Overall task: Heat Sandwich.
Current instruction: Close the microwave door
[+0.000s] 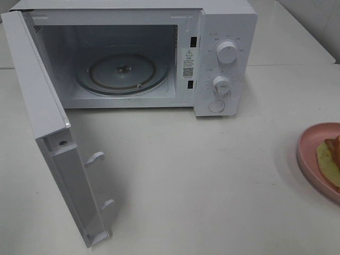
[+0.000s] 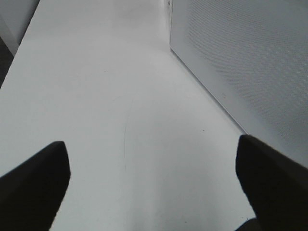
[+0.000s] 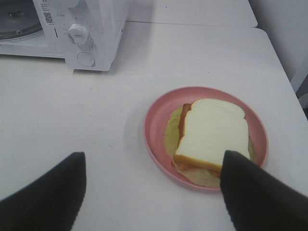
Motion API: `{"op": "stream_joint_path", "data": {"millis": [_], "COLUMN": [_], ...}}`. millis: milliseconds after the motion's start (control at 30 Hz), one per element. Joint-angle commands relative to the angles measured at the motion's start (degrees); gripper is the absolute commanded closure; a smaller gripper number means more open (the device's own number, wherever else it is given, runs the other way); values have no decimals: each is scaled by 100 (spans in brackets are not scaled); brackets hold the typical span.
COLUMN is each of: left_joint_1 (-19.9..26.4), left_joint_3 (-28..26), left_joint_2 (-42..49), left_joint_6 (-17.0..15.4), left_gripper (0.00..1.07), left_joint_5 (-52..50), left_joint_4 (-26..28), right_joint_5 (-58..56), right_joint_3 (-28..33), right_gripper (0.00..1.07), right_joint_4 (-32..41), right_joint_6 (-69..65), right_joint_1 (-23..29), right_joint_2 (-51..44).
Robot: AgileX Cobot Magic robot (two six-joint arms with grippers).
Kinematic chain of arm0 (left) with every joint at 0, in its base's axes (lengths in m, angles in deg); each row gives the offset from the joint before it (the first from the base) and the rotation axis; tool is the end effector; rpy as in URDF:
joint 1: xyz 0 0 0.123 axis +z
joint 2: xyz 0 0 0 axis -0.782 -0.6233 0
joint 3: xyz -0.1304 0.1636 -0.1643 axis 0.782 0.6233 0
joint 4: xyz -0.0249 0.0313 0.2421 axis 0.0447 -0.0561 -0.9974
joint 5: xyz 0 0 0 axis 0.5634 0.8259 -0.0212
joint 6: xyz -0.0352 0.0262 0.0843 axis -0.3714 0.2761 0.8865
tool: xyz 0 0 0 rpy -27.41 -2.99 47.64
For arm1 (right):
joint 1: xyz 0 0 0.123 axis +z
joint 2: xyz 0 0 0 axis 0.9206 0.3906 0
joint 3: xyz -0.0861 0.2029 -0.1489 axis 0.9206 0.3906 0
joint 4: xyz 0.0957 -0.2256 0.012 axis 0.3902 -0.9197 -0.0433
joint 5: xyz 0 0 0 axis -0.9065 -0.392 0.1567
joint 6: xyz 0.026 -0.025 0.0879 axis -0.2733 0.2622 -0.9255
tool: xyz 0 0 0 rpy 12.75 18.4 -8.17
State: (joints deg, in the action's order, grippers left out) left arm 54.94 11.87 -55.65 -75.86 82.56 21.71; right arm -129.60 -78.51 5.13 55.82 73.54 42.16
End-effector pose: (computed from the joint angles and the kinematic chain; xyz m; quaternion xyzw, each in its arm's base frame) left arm 0.0351 -0.0042 0.2818 0.0104 0.8754 -0.0035 0.4834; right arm 0.0144 -0.0039 0.2774 -0.0313 0.8360 0.0076 0.5478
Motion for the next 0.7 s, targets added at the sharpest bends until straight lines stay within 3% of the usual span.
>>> {"op": "stream_joint_path", "data": {"millis": [33,300,333,433,467,500,533,700], "left_joint_1": [-11,-11,-11,-11,-11,-11,-11,-11], "left_joint_3": [-52,0,0,0,0,0,0,86], "left_joint_2": [-476,-1753,-1753,-2309,-2309,-2555,-2659,-3231], "left_joint_6": [-40,-29,-29,-52,-52,-52,-52,-40], "left_gripper": [28,58,58,83,83,99,104,107], "left_joint_5": [-292,-1301,-1301,-1753,-1753,-1942,-2051,-2871], "left_joint_4": [-74,-80,-80,-40,-40,-40,-40,-40], "right_joint_5": [29,29,29,29,29,29,29,29], "right_joint_3": [11,11,11,11,11,11,11,11], "right_gripper": [32,32,32,32,32,32,32,32], "right_joint_4": [6,6,6,6,6,6,6,6], "right_joint_6": [11,11,11,11,11,11,11,11], "right_joint_1": [-46,-46,-46,-46,-46,-46,-46,-46], "right_joint_2": [-149,-149,-149,-149,-149,-149,-149,-149]}}
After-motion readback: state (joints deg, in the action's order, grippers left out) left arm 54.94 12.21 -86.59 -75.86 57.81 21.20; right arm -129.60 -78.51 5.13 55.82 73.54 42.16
